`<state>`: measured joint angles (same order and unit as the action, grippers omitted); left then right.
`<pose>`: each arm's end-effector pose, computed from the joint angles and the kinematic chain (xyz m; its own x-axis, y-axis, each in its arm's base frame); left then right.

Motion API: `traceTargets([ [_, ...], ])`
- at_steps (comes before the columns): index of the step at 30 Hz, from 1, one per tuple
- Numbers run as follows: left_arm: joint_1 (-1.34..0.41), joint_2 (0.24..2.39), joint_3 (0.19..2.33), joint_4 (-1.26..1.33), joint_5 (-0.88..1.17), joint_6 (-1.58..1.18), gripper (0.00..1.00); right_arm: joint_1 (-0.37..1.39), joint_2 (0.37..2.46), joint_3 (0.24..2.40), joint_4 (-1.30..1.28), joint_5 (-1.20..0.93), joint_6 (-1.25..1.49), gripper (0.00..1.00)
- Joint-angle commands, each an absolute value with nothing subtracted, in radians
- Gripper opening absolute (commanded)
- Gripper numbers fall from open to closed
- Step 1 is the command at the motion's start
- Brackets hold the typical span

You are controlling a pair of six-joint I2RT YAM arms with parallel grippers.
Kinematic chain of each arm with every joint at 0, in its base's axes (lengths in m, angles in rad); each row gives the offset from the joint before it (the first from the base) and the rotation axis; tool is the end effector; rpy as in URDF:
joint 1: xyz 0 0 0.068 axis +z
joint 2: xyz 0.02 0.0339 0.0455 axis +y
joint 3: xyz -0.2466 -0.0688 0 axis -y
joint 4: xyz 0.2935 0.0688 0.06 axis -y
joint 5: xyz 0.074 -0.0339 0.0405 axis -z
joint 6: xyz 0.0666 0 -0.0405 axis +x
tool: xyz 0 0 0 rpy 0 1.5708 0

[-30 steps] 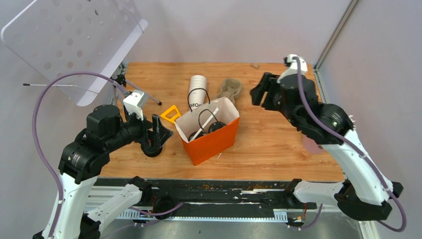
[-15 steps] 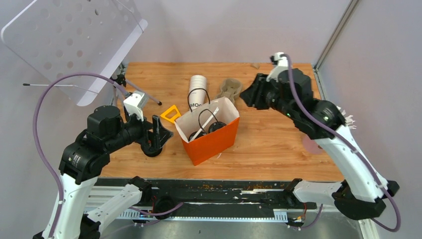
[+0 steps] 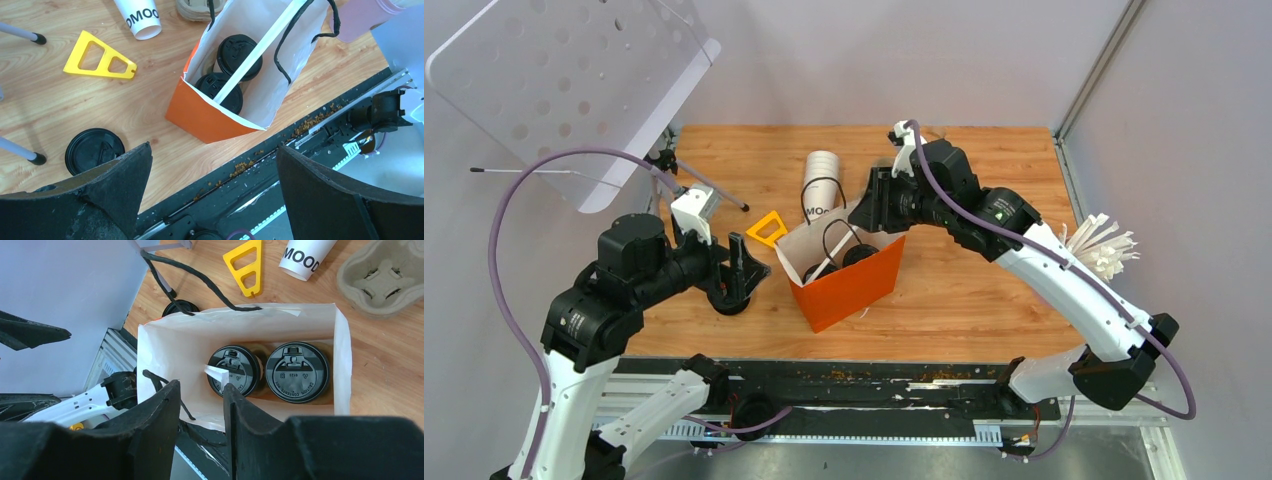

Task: Pack the takeout coffee

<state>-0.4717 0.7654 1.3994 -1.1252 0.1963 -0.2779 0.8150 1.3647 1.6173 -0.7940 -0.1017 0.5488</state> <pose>0.1419 -0.0870 0.4408 -0.5684 -0.0121 -0.8227 0.4606 0.8238 -0.3304 0.2413 0.2658 0.4141 -0.7103 0.0030 -0.7038 -0.4842 0.7237 0.4917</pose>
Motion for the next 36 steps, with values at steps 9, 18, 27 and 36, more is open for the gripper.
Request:
traceTargets([
  [9, -0.476, 0.768, 1.419, -1.111, 0.185, -0.251, 1.0, 0.815, 1.348, 1.587, -0.791, -0.002, 0.514, 0.25],
  [18, -0.476, 0.763, 1.424, -1.12, 0.175, -0.25, 1.0, 0.807, 1.327, 1.553, -0.826, 0.139, 0.507, 0.11],
  [27, -0.475, 0.763, 1.428, -1.12, 0.173, -0.255, 1.0, 0.788, 1.324, 1.604, -0.921, 0.203, 0.519, 0.18],
  [36, -0.476, 0.761, 1.414, -1.114, 0.178, -0.26, 1.0, 0.75, 1.275, 1.74, -1.235, 0.492, 0.604, 0.32],
])
